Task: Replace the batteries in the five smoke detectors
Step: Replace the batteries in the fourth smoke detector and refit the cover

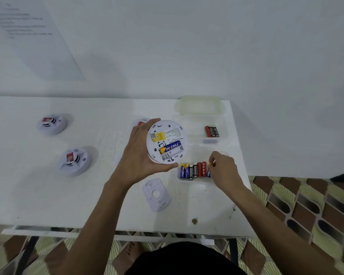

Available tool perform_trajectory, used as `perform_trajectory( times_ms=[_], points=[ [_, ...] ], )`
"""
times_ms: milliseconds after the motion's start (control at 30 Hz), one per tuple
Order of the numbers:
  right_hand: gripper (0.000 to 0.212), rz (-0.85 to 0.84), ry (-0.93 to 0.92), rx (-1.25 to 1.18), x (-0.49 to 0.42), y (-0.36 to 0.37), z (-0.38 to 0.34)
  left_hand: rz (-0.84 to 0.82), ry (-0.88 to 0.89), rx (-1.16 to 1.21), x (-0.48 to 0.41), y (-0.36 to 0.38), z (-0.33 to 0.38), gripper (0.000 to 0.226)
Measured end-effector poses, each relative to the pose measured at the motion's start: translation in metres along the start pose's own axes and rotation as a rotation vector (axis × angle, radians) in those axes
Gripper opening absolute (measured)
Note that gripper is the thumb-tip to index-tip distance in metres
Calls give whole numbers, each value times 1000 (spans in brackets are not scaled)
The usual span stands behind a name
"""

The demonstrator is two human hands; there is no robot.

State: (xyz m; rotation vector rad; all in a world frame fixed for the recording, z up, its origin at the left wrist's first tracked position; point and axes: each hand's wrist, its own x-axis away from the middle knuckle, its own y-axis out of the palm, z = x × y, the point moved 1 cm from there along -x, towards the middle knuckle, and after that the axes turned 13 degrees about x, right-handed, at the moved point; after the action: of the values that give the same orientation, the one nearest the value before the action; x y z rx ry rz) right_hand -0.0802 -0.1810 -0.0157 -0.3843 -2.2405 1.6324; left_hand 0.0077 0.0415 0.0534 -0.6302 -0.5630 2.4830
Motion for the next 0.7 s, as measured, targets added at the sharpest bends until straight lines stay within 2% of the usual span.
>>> perform_trajectory(
  times_ms=[133,233,300,400,500,600,667,700],
  points=[
    [14,-26,21,-75,-1,-4,5,34,-20,-12,8,-1,5,97],
    [12,41,4,-149,4,-19,5,24,-28,4,7,-4,2,98],
    [9,118,-57,-262,11,-35,-6,16,-25,-1,6,-6,0,99],
    [7,203,-266,-435,25,-58,-34,14,-27,1,9,-8,1,100],
    [6,282,-544,-349,34,-68,-61,4,-14,11,10,-11,5,98],
    [11,462,-653,-168,33,-75,-75,37,17,23,11,-20,8,88],
    [13,552,-718,-92,32,-81,-83,37,1,27,15,-26,8,93],
    [12,545,-765,-87,33,-83,-88,28,1,29,16,-27,7,96]
  ],
)
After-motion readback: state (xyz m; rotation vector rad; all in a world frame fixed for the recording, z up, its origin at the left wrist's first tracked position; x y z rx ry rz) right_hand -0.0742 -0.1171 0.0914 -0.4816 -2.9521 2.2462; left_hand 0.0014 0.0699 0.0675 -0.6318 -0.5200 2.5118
